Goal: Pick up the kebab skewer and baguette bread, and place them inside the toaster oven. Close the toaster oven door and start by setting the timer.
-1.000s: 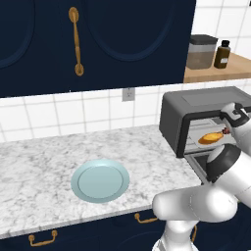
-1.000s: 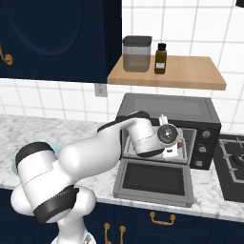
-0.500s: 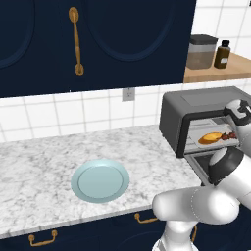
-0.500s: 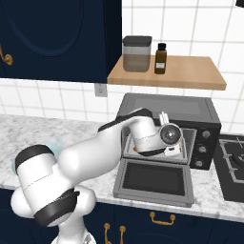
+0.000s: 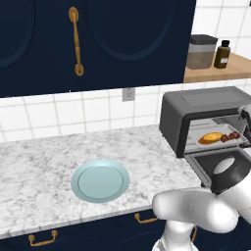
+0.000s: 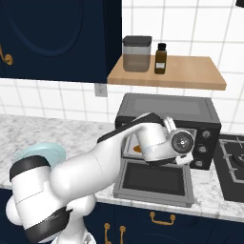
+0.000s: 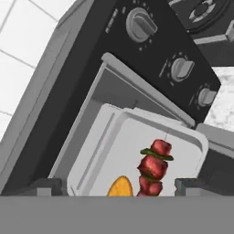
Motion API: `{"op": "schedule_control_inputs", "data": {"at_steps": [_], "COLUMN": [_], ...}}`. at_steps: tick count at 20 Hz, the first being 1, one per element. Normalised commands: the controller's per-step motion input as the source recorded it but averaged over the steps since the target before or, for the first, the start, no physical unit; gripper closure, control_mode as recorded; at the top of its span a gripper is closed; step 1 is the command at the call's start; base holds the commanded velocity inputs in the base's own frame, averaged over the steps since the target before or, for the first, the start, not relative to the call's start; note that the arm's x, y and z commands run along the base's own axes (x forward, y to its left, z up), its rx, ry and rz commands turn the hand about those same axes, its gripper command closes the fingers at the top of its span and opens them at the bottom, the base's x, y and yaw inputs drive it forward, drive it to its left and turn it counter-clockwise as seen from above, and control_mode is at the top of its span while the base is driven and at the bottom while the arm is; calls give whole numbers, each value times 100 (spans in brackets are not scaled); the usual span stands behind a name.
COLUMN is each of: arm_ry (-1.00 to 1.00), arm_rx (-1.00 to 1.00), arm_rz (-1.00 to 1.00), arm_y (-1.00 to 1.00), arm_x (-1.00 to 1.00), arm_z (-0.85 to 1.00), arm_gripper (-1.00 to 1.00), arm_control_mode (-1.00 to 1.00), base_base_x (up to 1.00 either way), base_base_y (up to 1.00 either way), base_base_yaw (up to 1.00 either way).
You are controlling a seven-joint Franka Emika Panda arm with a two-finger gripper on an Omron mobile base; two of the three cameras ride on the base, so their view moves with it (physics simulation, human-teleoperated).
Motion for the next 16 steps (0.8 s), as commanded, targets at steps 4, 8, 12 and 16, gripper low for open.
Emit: {"op": "schedule_control_inputs", "data": {"at_steps": [4, 8, 12, 16], "arm_ry": [-6, -9, -10, -12], "arm_rx": [-25, -27, -26, -26], "arm_rz": [21, 22, 24, 24], "arm_y": [0, 0, 2, 5], "arm_x": [-33, -9, 0, 0], "arm_z": [-20, -18, -18, -18], "arm_gripper": [-100, -100, -100, -100], "arm_control_mode": [-100, -100, -100, -100], "base_base_x": [0, 0, 0, 0], "base_base_y": [0, 0, 0, 0], "base_base_yaw": [0, 0, 0, 0]}}
